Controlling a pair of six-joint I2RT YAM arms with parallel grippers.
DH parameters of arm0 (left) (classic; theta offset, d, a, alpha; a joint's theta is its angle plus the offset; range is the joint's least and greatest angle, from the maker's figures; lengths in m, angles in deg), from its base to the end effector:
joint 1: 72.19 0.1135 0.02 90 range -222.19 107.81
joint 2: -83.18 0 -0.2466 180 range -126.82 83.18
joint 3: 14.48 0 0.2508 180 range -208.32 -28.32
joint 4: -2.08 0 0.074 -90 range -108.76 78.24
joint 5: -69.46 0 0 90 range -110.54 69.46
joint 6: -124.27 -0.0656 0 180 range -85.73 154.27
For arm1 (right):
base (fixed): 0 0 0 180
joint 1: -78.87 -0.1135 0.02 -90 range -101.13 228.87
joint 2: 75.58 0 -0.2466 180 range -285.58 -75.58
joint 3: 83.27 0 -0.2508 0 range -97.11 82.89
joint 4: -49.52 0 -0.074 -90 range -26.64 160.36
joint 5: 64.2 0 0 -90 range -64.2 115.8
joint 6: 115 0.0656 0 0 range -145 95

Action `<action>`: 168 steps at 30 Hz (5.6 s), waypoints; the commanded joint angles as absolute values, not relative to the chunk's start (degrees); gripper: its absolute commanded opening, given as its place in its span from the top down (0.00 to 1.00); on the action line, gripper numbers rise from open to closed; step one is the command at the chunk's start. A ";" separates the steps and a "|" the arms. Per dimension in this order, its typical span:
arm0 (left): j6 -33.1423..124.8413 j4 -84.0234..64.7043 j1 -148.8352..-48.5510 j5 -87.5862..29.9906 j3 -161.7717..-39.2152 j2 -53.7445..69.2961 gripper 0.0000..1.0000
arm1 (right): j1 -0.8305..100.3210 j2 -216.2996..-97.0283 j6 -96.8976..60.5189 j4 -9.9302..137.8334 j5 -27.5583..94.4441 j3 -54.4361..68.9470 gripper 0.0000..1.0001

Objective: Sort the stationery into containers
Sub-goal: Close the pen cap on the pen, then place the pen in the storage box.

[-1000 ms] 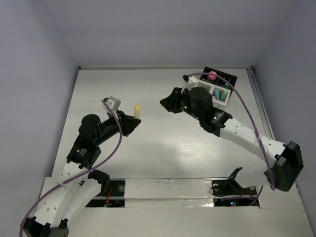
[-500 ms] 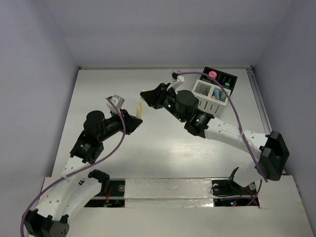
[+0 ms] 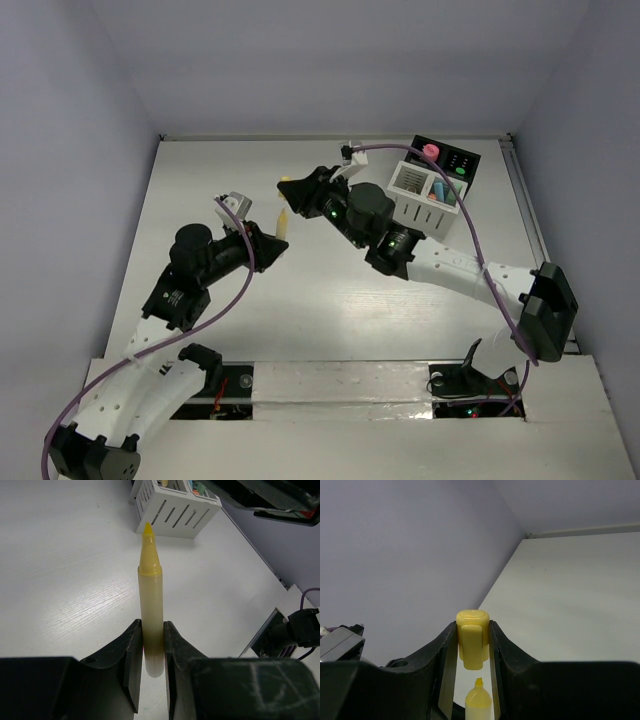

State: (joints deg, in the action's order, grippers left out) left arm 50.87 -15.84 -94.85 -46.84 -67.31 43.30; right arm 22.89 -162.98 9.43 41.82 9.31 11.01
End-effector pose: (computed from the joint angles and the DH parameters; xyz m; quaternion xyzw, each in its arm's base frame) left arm 0.1803 -0.1068 0.3163 0.1915 0.7086 -0.3790 0.5635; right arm 0.2368 0.3175 0.3669 -0.0191 0.6703 0.4544 0.5864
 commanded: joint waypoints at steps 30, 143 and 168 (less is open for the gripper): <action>50.00 -13.96 -94.61 -41.63 -68.49 46.27 1.00 | 16.65 -163.65 6.90 40.68 2.25 11.52 0.88; 56.76 -4.74 -90.04 -54.81 -68.32 45.21 1.00 | 9.34 -127.18 6.12 63.70 15.69 31.84 0.14; 72.41 13.99 -90.04 -77.22 -61.64 46.88 1.00 | 18.75 -145.45 -4.17 57.91 29.58 14.69 0.20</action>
